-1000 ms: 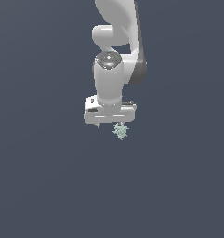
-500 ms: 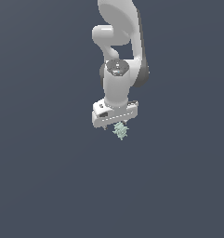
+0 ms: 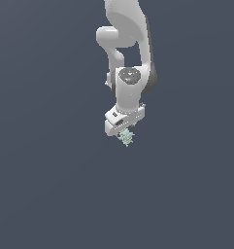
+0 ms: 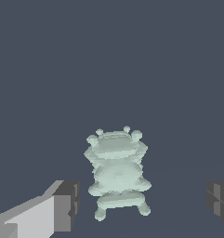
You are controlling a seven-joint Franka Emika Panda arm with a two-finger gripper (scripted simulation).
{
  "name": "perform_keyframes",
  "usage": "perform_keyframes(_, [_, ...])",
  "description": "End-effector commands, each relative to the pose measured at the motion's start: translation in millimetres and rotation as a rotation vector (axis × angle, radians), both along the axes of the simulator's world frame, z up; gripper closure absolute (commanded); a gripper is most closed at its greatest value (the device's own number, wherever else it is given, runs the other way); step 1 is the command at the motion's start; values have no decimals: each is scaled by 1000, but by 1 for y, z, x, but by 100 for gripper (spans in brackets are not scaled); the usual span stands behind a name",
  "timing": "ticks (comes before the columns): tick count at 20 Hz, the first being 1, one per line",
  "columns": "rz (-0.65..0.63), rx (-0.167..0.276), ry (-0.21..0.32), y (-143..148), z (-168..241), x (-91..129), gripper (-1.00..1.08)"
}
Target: Pick up the object and move it to a goal position.
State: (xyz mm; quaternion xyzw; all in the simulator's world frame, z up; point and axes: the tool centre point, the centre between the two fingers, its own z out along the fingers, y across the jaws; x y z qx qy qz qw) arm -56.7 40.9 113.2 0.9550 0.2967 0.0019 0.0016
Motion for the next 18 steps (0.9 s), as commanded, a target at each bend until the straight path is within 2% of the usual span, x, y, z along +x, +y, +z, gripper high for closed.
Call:
perform_keyframes(1, [45,1,2,4,-4,-5,-92])
perform_keyframes(7, [99,2,4,9,-9,-10,-92])
perform_keyframes(13, [98,2,5,9,-12,-10,-92])
perform_keyframes(18, [100,2,5,9,-31,-11,-92])
